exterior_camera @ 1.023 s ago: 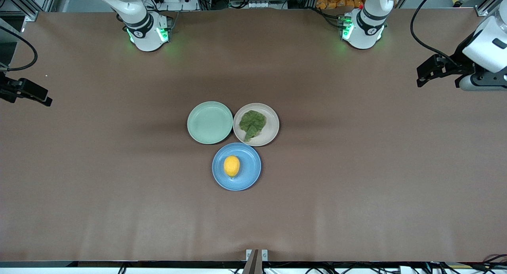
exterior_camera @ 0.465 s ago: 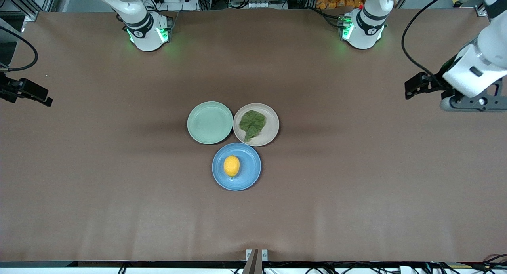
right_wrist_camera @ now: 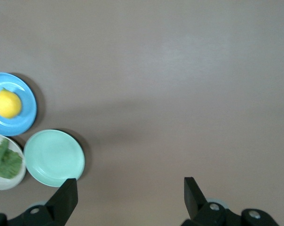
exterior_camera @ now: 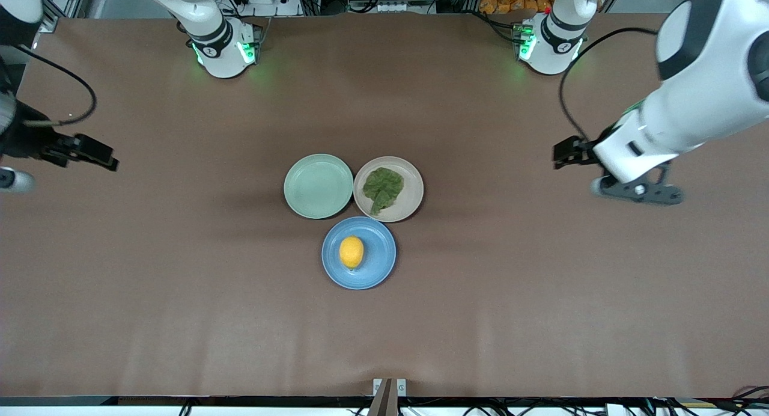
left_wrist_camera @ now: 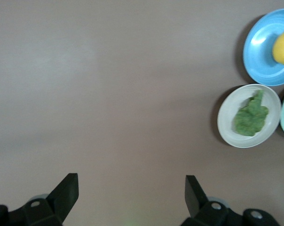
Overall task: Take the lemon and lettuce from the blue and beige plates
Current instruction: 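Reach the right gripper to the lemon while the left gripper reaches the lettuce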
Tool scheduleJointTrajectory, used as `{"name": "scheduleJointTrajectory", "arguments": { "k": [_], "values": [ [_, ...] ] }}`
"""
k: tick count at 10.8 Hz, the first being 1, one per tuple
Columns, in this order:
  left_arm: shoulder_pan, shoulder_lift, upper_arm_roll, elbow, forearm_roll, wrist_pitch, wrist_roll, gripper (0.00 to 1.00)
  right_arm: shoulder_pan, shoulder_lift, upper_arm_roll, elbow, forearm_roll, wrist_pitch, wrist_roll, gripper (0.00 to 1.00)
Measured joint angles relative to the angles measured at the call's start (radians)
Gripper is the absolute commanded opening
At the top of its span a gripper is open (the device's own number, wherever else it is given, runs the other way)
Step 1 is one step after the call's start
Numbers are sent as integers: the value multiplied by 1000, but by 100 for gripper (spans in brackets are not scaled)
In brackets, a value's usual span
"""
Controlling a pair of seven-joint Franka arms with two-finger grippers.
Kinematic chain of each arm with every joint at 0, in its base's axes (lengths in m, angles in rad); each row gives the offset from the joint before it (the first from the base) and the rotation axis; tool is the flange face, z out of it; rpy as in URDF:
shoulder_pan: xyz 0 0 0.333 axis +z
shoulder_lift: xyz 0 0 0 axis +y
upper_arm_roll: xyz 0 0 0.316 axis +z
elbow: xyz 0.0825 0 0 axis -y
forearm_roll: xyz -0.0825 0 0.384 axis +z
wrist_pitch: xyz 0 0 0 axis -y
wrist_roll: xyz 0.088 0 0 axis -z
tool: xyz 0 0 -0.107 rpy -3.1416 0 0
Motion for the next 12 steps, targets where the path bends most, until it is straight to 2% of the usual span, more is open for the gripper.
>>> {"name": "scheduleJointTrajectory", "arguments": {
  "k": [4,10,12],
  "values": [
    [-144,139,-3,-1,-14,145,-117,100,86,137,86,-14,6,178,238,100],
    [-316,343,-2,1,-14,405,-310,100,266,408,99,-14,10,559,520,100],
    [-366,392,-2,3,-14,443,-353,100,314,487,101,-6,10,691,592,100]
  ]
}}
